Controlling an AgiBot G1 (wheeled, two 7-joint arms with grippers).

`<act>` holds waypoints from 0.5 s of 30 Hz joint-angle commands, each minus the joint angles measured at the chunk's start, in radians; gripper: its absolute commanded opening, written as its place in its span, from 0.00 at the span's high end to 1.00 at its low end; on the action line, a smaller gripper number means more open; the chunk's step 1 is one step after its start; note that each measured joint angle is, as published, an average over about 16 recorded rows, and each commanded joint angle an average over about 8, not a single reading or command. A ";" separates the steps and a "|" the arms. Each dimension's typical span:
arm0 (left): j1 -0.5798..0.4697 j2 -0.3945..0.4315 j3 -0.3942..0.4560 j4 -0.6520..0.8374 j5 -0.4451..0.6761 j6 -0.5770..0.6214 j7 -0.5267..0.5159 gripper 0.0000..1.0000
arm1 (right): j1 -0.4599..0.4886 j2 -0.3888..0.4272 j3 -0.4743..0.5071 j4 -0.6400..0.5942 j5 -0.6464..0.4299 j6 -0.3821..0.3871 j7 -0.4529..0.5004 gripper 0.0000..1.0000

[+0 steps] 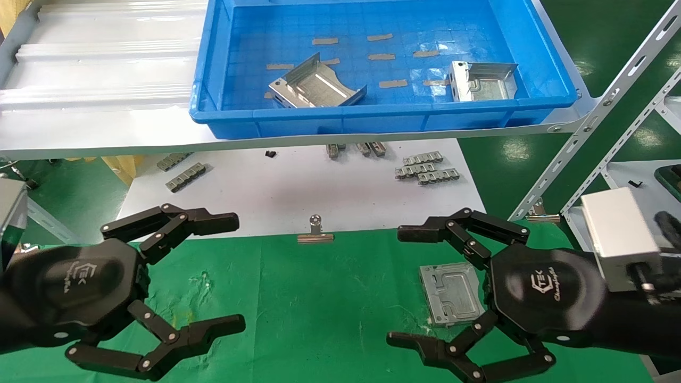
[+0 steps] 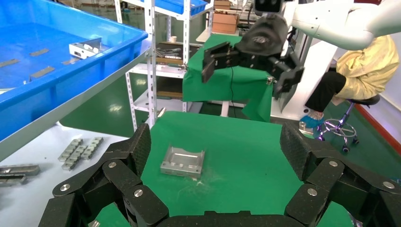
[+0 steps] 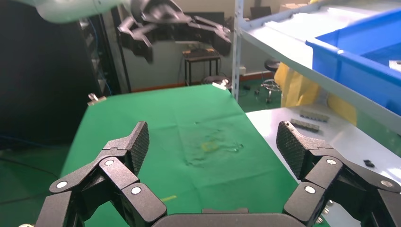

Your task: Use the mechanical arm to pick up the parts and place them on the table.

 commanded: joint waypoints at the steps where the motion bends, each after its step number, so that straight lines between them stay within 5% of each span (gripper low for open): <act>1: 0.000 0.000 0.000 0.000 0.000 0.000 0.000 0.00 | -0.020 0.007 0.026 0.030 0.007 0.004 0.028 0.00; 15: 0.000 0.000 0.000 0.000 0.000 0.000 0.000 0.00 | -0.081 0.026 0.104 0.119 0.033 0.013 0.101 0.00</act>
